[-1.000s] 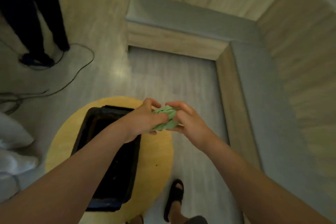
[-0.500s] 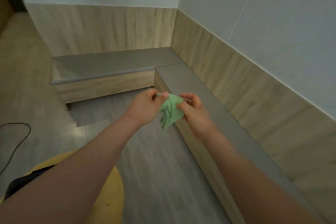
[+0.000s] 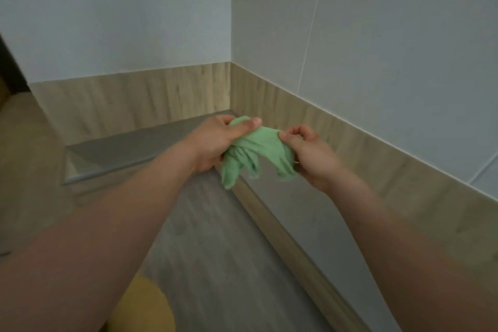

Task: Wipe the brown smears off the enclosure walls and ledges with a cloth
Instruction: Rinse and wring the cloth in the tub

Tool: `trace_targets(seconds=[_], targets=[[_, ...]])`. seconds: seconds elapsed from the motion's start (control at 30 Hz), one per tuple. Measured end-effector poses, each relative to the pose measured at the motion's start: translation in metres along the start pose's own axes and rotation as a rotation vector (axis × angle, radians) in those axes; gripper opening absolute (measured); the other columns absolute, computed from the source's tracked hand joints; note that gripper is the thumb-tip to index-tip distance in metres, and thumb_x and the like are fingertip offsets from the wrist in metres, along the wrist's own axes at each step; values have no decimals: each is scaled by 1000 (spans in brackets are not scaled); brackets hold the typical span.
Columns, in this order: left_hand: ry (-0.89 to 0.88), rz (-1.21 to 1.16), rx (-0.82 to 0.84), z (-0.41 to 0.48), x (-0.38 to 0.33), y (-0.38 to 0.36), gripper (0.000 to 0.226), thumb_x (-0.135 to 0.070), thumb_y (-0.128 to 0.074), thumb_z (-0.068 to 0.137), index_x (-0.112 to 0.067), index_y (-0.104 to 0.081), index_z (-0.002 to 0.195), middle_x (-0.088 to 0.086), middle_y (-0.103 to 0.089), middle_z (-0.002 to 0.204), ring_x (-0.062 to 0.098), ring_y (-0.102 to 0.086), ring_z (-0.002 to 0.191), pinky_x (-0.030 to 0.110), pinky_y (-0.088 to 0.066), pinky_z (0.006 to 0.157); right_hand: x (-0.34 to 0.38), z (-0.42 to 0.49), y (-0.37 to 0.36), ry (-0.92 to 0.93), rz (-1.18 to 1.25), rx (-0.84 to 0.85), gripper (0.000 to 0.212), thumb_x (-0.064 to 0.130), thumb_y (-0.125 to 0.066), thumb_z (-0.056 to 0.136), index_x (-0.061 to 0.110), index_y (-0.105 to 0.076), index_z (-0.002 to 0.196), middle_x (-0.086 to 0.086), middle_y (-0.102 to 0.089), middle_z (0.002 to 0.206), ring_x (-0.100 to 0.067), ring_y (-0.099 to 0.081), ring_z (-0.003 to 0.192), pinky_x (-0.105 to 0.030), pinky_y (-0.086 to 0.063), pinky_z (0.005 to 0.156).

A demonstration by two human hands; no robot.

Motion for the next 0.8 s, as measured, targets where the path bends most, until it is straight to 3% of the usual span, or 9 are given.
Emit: trace_targets(seconds=[0.1,0.17,0.23,0.3,0.4,0.5,0.63,0.7,0.8], targets=[[-35,248,99,-11,-22,4,80,-61,-92,61,-12,-66,118,9,-77,106,26,-75,99,41,-60,82,14,-2,-2,-28,-66,-44,14,27,-63,102,18,-56,93,-5,-60,79,-12,-58,58,-26,-48,49],[-64,585,34,-17,-34,22,67,-56,-91,68,-22,-60,116,0,-72,100,16,-70,89,33,-54,69,27,-3,-5,-23,-42,-87,13,22,-63,103,15,-57,93,-4,-61,78,-9,-59,55,-21,-47,45],[-116,679,-48,-18,-44,41,48,-52,-82,81,-24,-60,113,-3,-69,96,13,-66,85,30,-47,67,31,0,-10,-77,75,-66,14,24,-62,103,10,-58,104,-7,-63,80,-9,-63,53,-21,-47,42],[-143,531,-62,-19,-50,59,35,-53,-70,92,-20,-71,104,0,-75,92,20,-71,88,34,-54,77,35,-1,-23,-103,77,1,36,45,-60,102,13,-56,120,-5,-65,97,-12,-70,76,-23,-53,52],[-130,436,-102,-20,-55,76,48,-56,-56,101,-13,-78,95,0,-79,85,17,-76,86,36,-57,92,48,-10,-51,57,-394,163,66,81,-59,75,36,-49,123,10,-54,120,-5,-57,111,-24,-50,80],[-157,494,-191,-21,-67,89,55,-58,-51,102,-12,-77,89,-1,-78,77,14,-74,79,31,-54,81,62,-19,-82,303,-759,250,66,61,-82,74,33,-44,120,10,-42,121,6,-46,108,-9,-40,82],[-193,630,-212,-19,-70,100,69,-64,-47,101,-2,-72,87,6,-74,74,14,-68,67,27,-44,61,75,-9,-88,457,-807,195,24,19,-76,88,16,-60,105,-4,-61,103,-7,-55,86,-28,-46,78],[-201,658,-158,-17,-68,101,72,-71,-55,92,-2,-70,82,3,-71,66,11,-65,59,24,-46,55,77,-1,-83,427,-770,200,11,19,-72,95,13,-71,104,-8,-66,96,-8,-58,81,-27,-48,78],[-178,773,-22,-12,-59,99,61,-77,-69,72,-17,-71,78,-6,-67,64,7,-62,59,22,-46,55,81,9,-73,440,-893,166,18,21,-64,102,8,-76,105,-5,-61,94,-10,-54,91,-19,-44,82]])
Point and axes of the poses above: each hand's wrist, its own z-axis towards the middle knuckle, its own y-axis out of the back of the hand, x = y × z, the point moved 9 cm from there along z, towards the middle knuckle
